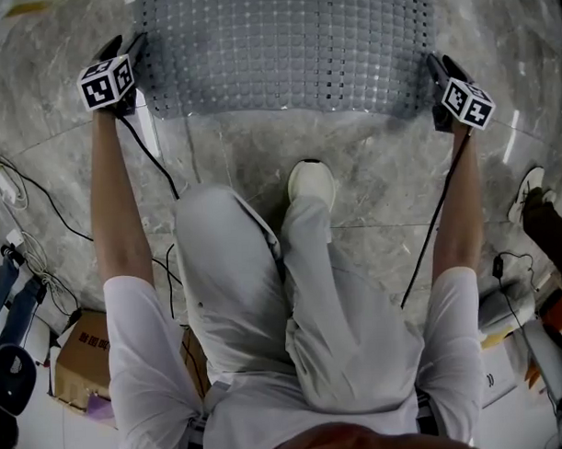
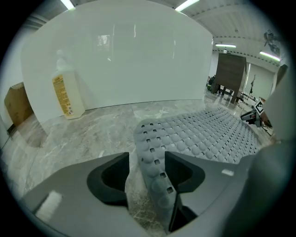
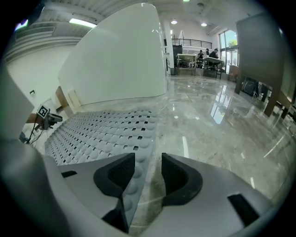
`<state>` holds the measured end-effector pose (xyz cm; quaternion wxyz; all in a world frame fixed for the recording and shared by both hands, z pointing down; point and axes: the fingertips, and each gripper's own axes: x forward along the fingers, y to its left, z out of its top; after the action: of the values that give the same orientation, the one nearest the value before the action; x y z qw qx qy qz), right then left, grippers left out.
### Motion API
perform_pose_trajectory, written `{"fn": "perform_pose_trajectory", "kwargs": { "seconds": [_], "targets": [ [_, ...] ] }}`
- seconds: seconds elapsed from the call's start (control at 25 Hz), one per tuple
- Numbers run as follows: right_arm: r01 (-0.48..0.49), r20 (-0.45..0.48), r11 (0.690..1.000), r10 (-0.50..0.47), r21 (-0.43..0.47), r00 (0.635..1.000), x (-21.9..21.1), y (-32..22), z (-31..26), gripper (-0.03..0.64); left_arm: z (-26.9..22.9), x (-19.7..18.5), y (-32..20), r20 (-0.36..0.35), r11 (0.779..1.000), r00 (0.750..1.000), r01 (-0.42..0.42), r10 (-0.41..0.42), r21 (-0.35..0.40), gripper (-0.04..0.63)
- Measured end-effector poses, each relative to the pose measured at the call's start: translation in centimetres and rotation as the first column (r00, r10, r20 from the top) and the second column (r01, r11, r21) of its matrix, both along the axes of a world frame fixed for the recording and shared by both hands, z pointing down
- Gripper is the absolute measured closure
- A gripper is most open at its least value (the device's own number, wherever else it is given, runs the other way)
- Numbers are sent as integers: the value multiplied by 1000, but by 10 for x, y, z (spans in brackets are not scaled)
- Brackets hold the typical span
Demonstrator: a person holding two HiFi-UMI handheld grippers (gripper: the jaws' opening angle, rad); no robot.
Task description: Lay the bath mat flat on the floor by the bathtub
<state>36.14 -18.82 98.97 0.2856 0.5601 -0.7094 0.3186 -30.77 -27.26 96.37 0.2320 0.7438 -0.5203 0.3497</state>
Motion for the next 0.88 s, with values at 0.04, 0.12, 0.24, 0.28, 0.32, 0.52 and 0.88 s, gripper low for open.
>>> {"fn": "perform_pose_trajectory", "kwargs": {
  "seconds": [0.04, 0.12, 0.24, 0.28, 0.32, 0.52, 0.88],
  "targets": [
    [-9, 6, 1000, 9, 9, 1000, -2, 0, -2, 436, -3, 1, 0, -10, 1000, 1000, 5, -5, 12, 354],
    [-20, 23, 1000, 20, 15, 1000, -9, 0, -6, 443, -8, 3, 1, -23, 999, 1000, 14, -14, 35, 356],
    [-37, 54, 999, 35, 24, 998, -25, -2, -12, 445, -11, 8, 4, -35, 998, 999, 27, -25, 55, 362],
    [-41, 62, 999, 38, 33, 997, -30, -4, -14, 445, -10, 10, 5, -37, 998, 999, 29, -27, 58, 365],
    [-40, 68, 998, 37, 41, 997, -36, -5, -16, 446, -9, 11, 7, -39, 998, 999, 32, -30, 60, 368],
    [-14, 91, 997, 7, 79, 996, -70, -5, -25, 460, -11, 29, 18, -88, 996, 996, 40, -32, 81, 393],
    [-45, 193, 989, 17, 139, 981, -104, -6, -46, 471, -34, 87, 31, -185, 990, 982, -14, 40, 138, 400]
  ]
}}
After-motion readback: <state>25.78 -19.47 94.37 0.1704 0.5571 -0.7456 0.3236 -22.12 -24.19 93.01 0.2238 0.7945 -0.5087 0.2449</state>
